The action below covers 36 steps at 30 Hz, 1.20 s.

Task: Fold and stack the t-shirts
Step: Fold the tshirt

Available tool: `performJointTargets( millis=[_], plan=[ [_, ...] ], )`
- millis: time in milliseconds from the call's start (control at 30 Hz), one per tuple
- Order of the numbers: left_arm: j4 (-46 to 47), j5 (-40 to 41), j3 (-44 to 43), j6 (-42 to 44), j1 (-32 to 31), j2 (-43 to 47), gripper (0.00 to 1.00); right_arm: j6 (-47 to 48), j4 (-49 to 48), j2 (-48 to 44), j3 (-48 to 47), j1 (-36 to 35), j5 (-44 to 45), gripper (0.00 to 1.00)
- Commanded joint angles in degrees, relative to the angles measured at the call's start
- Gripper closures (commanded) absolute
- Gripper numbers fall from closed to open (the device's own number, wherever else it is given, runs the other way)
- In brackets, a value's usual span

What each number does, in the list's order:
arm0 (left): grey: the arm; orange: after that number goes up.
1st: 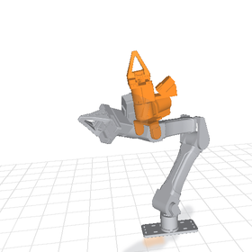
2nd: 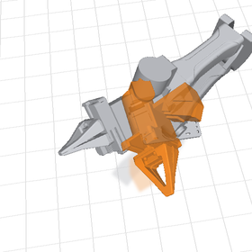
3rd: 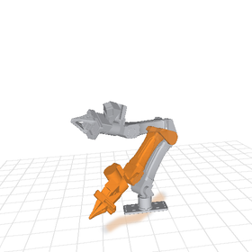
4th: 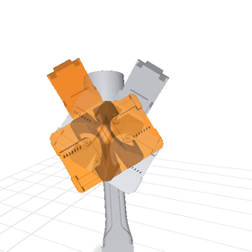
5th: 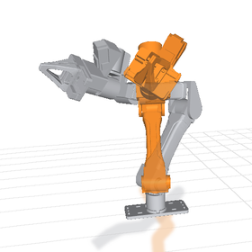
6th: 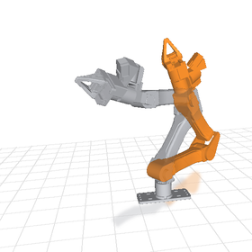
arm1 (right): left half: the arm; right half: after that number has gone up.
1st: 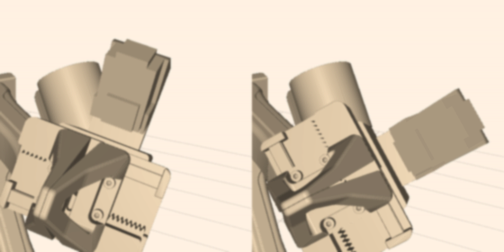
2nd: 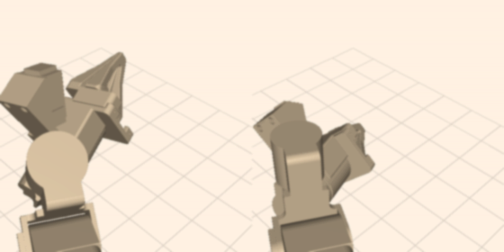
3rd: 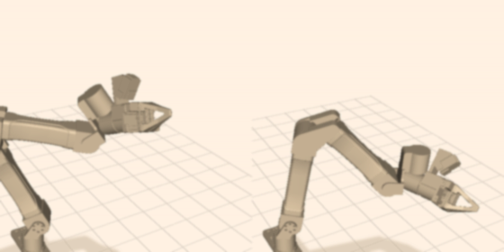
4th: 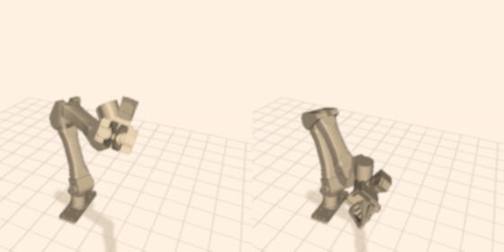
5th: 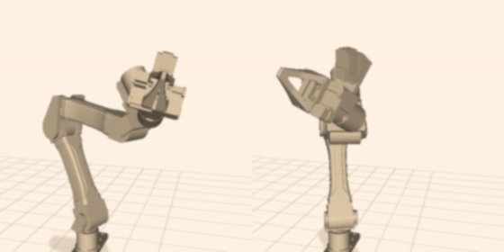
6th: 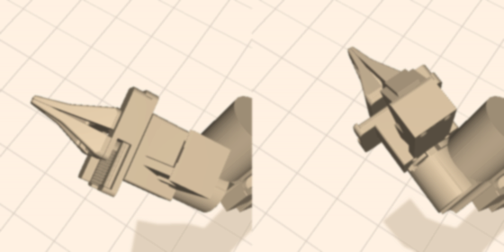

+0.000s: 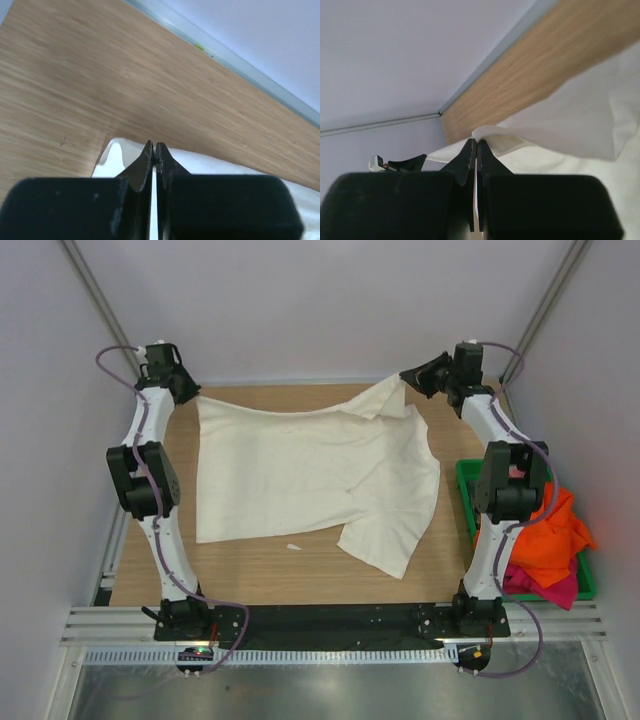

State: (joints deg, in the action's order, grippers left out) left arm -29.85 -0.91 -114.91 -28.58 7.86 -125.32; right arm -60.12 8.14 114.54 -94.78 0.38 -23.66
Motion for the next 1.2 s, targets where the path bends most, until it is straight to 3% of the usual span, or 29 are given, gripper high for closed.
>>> performJointTargets(
  millis=[0,167,267,467,600,867,1100,1167],
  plan=[
    [9.3,-2.7,-0.6,-1.5,1.0,-1.6,1.0,2.7,-15.6,5.6,-7.8,0.1,-2.6,0.99],
    [15.5,-3.9,0.7,-4.9,1.7,-5.2,1.0,-1.8,-28.0,20.7,-20.2,0.1,-8.2,0.99],
    [18.5,-4.4,0.0,-6.1,2.1,-8.1,1.0,-2.7,-28.6,26.4,-26.8,0.2,-8.8,0.99],
    [18.9,-4.9,-5.1,-7.0,2.2,-14.2,1.0,-4.0,-32.7,31.3,-32.0,0.5,-10.5,0.99],
    [20.6,-4.8,-3.9,-8.5,2.7,-14.8,1.0,-4.0,-37.9,33.7,-32.9,0.8,-11.8,0.99],
    [21.9,-5.3,-2.6,-10.1,3.3,-15.3,1.0,-5.9,-41.8,45.5,-45.7,1.1,-11.2,0.99],
    [21.9,-7.2,-1.6,-11.2,3.7,-14.7,1.0,-7.4,-41.0,43.9,-44.4,0.6,-10.5,0.99],
    [21.9,-7.7,-1.4,-11.8,3.8,-13.9,1.0,-7.3,-36.6,42.4,-42.9,0.4,-9.2,0.99]
  ],
)
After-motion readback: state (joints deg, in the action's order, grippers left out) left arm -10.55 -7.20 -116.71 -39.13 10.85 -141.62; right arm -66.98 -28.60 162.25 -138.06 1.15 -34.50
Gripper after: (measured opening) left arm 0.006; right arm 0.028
